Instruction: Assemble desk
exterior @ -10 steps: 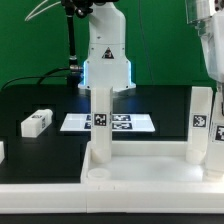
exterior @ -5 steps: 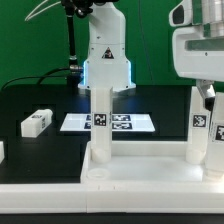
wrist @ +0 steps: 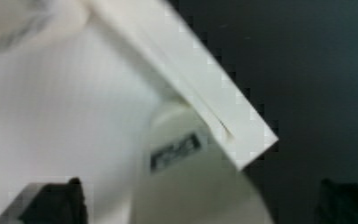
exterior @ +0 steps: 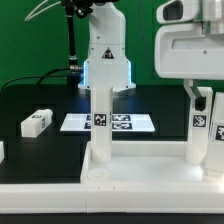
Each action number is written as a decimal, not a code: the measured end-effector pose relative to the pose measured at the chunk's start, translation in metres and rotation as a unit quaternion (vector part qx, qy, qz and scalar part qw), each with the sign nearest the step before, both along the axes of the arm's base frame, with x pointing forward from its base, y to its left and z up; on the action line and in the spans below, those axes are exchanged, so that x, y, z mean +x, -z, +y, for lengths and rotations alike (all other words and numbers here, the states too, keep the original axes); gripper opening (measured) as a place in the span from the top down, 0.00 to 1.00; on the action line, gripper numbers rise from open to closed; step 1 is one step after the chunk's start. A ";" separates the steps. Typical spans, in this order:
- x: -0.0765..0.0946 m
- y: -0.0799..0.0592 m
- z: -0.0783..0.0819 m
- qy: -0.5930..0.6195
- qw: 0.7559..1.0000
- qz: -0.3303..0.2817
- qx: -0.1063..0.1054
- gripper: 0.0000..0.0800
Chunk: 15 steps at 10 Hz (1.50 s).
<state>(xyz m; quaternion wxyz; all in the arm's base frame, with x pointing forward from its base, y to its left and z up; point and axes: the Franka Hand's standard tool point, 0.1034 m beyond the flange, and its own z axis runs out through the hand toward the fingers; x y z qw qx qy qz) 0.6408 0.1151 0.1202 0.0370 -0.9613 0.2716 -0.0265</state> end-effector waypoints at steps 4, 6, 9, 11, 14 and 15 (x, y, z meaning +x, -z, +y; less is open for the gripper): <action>-0.001 0.002 -0.001 0.048 0.999 0.004 0.005 0.49; -0.001 0.002 -0.002 0.143 0.990 0.010 0.011 0.63; 0.001 0.002 -0.012 0.323 0.946 0.017 0.034 0.63; 0.002 0.004 -0.015 0.455 0.888 0.027 0.064 0.63; 0.000 0.004 -0.014 0.571 0.815 0.015 0.098 0.63; 0.000 0.005 -0.014 0.566 0.818 0.015 0.097 0.63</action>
Offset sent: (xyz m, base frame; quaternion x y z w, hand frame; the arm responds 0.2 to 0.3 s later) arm 0.0000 0.0000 0.0000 0.0000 0.0000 0.0000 1.0000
